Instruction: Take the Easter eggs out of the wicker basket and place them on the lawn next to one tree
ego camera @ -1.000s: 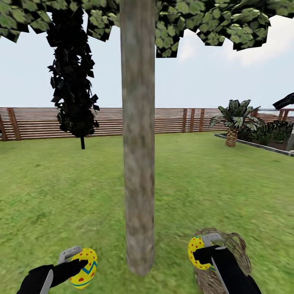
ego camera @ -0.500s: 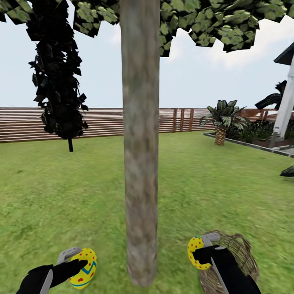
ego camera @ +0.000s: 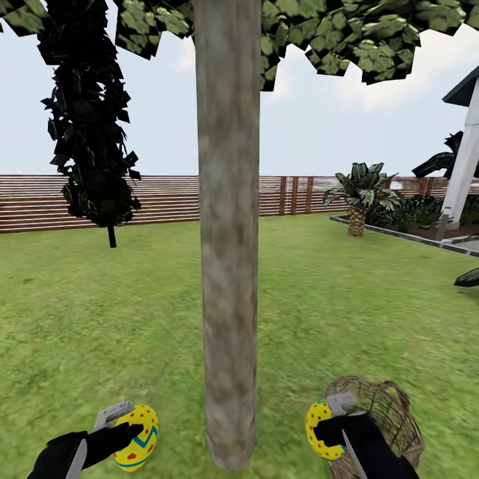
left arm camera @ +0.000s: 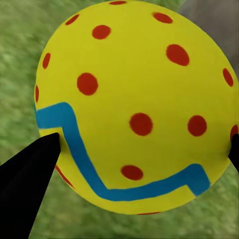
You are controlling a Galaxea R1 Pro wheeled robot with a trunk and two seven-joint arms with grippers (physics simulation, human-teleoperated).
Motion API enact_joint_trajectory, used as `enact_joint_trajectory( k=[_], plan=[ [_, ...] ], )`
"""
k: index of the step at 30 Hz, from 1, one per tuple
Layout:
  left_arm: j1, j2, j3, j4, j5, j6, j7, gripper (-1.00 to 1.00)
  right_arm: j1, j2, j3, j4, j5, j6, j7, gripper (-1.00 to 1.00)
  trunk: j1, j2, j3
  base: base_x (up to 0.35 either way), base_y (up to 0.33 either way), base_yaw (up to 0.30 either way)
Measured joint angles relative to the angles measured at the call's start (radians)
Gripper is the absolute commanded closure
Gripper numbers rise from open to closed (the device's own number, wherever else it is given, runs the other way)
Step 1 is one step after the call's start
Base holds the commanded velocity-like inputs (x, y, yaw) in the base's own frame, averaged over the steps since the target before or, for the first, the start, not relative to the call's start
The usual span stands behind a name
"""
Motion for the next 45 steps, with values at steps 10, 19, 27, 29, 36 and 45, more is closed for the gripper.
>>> enact_joint_trajectory(
  k=[10, 19, 27, 29, 36, 45],
  plan=[
    [0.0, -0.001, 0.008, 0.035, 0.007, 0.002, 0.087, 1.0, 0.0, 0.013, 0.006, 0.004, 0.0, 0.0, -0.001, 1.0, 0.039, -0.07, -0.031, -0.048, 0.0, 0.0],
    [0.0, -0.002, 0.001, 0.069, 0.004, 0.004, 0.092, 1.0, 0.0, 0.016, 0.007, 0.07, 0.001, 0.0, -0.009, 1.0, 0.073, -0.133, -0.06, -0.004, 0.0, 0.0],
    [0.0, -0.006, -0.003, 0.067, 0.004, 0.004, 0.091, 1.0, 0.0, 0.017, 0.039, 0.084, 0.0, -0.001, -0.028, 1.0, 0.104, -0.189, -0.085, 0.0, 0.0, 0.0],
    [0.0, -0.006, -0.003, 0.066, 0.007, 0.003, 0.091, 1.0, 0.0, 0.017, 0.046, 0.084, 0.0, -0.001, -0.028, 1.0, 0.111, -0.203, -0.091, 0.0, 0.0, 0.0],
    [0.0, 0.001, 0.0, 0.066, 0.005, 0.003, 0.09, 1.0, 0.0, 0.039, 0.064, 0.121, 0.001, -0.002, -0.029, 1.0, 0.138, -0.252, -0.113, 0.0, 0.0, 0.0],
    [0.0, -0.003, 0.003, 0.066, 0.001, 0.052, 0.093, 1.0, 0.0, 0.041, 0.069, 0.127, 0.001, -0.004, -0.029, 1.0, 0.173, -0.315, -0.141, 0.0, 0.0, 0.0]
  ],
)
